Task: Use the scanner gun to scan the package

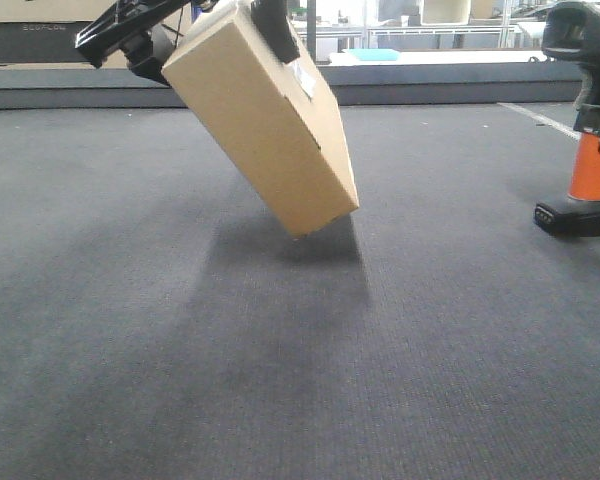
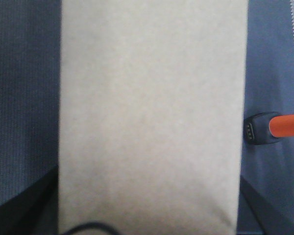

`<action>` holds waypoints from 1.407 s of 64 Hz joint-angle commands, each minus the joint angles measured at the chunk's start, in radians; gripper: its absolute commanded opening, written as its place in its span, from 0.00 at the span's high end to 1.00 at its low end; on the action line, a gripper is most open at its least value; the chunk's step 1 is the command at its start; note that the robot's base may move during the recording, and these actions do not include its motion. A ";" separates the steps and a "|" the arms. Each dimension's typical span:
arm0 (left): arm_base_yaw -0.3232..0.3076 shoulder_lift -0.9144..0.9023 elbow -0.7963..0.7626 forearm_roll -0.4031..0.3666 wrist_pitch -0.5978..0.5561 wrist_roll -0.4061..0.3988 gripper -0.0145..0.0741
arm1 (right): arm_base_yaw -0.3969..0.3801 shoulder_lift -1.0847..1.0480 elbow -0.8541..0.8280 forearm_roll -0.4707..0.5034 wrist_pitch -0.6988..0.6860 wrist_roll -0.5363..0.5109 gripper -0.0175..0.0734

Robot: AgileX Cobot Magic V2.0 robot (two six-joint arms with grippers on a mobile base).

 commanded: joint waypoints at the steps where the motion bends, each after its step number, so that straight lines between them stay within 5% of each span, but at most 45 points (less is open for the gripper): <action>1: -0.001 -0.005 -0.009 -0.011 -0.034 0.018 0.96 | -0.004 0.042 -0.015 0.003 -0.059 0.006 0.19; 90: -0.001 -0.005 -0.009 -0.011 -0.046 0.024 0.96 | -0.012 0.201 -0.229 0.016 -0.059 0.007 0.19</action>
